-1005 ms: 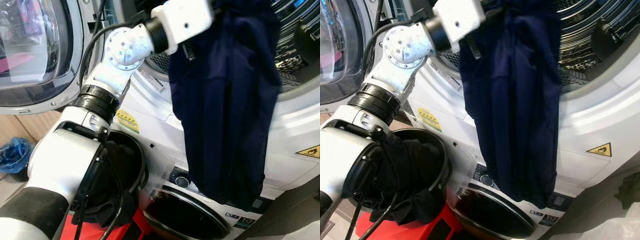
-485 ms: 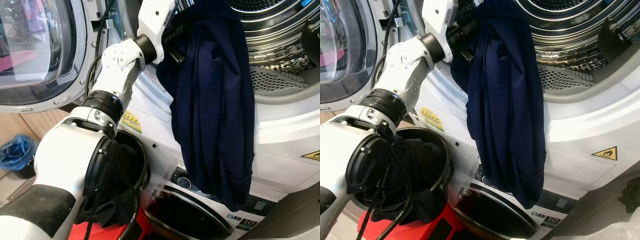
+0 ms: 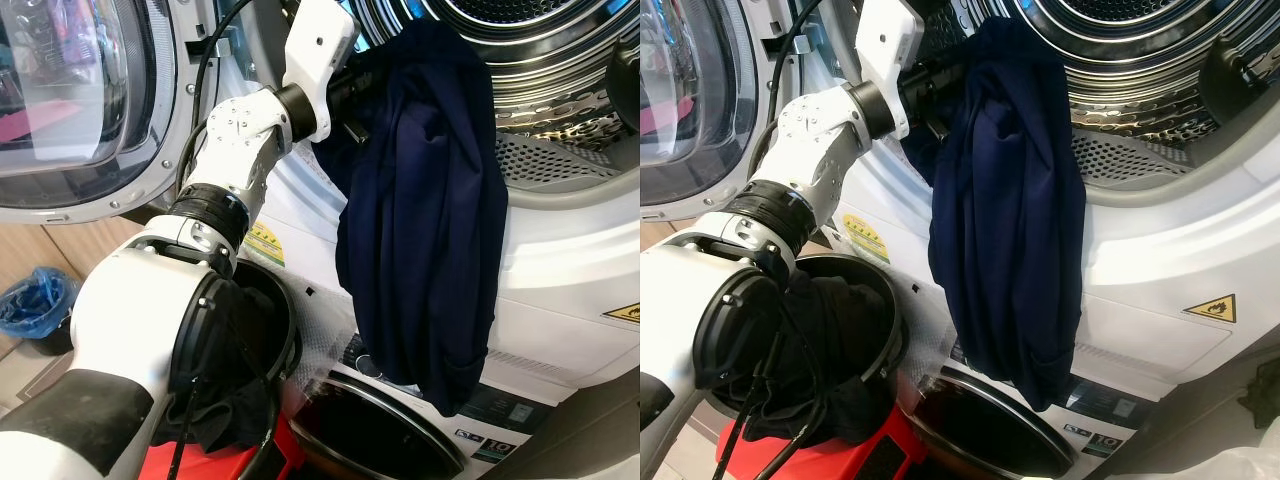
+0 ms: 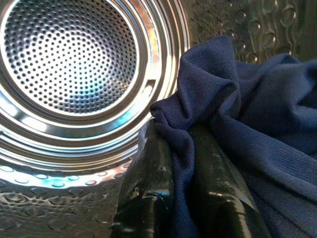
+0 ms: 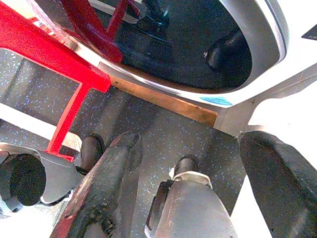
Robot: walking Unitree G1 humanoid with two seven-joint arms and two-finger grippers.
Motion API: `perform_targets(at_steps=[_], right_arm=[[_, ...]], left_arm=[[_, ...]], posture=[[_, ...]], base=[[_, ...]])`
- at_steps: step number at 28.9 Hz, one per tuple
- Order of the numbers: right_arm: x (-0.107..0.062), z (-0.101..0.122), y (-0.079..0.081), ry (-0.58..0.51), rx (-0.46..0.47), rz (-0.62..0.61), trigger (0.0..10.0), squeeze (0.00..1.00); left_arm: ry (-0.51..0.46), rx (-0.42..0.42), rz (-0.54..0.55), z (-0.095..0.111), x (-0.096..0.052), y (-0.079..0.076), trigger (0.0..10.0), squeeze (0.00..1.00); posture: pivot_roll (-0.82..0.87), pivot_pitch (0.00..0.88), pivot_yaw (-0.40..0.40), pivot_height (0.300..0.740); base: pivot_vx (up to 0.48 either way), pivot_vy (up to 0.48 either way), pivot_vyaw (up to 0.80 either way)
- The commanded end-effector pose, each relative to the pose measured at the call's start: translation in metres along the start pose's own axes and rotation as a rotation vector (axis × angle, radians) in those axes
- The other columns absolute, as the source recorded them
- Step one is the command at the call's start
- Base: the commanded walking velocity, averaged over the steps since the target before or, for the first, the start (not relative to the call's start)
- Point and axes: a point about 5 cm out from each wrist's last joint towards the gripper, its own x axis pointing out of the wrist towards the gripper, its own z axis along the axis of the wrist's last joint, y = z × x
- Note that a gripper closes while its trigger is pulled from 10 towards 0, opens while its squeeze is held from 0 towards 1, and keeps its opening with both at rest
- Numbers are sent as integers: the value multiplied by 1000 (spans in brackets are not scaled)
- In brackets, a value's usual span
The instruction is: Clothes washing
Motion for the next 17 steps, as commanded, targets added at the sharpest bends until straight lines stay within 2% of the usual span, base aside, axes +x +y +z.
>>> perform_targets(at_steps=[1, 12, 15, 16, 17], right_arm=[[-2, -6, 0, 17, 23, -11, 10000, 0], [-2, -7, -1, 18, 26, -16, 10000, 0], [-3, -8, -1, 19, 27, -17, 10000, 0], [-3, -8, -1, 19, 28, -17, 10000, 0], [-3, -8, -1, 19, 28, -17, 10000, 0]], left_arm=[[33, 15, -34, -5, -1, -4, 10000, 0], [13, 15, -85, -5, 0, -9, 10000, 0], [4, 12, -155, -5, 1, -15, 10000, 0], [9, 3, -214, -7, 1, -19, 10000, 0], [9, 3, -214, -7, 1, -19, 10000, 0]], posture=[[80, 57, 24, 740], [78, 70, 25, 740], [77, 74, 26, 740], [75, 76, 28, 740], [75, 76, 28, 740]], base=[[322, 0, 0], [340, 0, 0], [309, 0, 0], [0, 0, 0], [0, 0, 0]])
